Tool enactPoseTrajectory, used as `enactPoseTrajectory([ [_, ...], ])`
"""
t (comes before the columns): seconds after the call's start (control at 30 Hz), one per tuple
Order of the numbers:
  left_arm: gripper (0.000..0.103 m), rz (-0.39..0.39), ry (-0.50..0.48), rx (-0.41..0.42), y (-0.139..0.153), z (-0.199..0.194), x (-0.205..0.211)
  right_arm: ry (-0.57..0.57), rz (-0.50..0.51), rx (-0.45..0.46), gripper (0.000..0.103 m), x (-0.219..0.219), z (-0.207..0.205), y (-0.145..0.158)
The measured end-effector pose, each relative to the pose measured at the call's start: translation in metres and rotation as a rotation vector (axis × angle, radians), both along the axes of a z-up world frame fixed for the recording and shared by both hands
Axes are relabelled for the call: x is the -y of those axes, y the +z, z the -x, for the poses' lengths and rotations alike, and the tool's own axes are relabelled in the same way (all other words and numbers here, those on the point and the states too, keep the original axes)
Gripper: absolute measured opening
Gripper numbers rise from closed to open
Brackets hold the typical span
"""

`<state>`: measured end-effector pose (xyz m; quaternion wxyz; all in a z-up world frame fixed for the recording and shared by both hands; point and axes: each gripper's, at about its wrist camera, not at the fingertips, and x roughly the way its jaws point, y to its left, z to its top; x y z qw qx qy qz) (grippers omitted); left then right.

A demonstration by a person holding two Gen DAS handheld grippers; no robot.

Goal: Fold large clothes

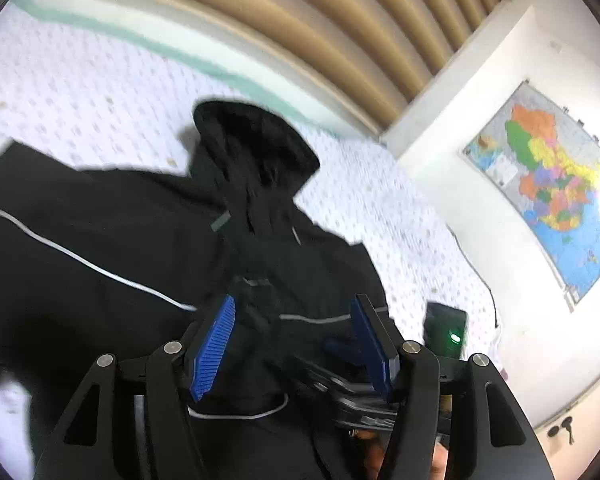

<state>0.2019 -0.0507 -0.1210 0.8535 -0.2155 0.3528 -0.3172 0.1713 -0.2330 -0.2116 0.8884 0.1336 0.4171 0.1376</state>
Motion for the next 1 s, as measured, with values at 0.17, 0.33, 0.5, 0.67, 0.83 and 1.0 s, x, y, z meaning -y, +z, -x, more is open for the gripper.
enactPoseTrajectory([
  [0.17,0.062,0.007,0.085,0.015,0.013,0.01,-0.036,0.049,-0.076,-0.041,0.094,-0.024,-0.024,0.015],
  [0.33,0.061,-0.144,0.223,0.018,0.013,0.017,-0.068,0.038,-0.237,-0.173,0.054,-0.033,-0.071,-0.009],
  [0.5,0.061,-0.203,0.331,0.007,0.012,0.013,-0.1,0.037,-0.169,-0.109,0.026,-0.038,-0.075,0.005],
  [0.67,0.061,-0.218,0.343,0.018,0.019,0.012,-0.104,0.0,-0.049,0.064,0.026,-0.004,-0.051,0.069],
  [0.83,0.061,-0.23,0.299,0.02,0.021,-0.001,-0.076,-0.105,0.076,0.148,0.025,0.056,-0.04,0.112],
  [1.0,0.061,-0.277,0.204,-0.035,-0.006,-0.022,-0.029,-0.186,0.188,0.12,0.026,0.106,-0.043,0.104],
])
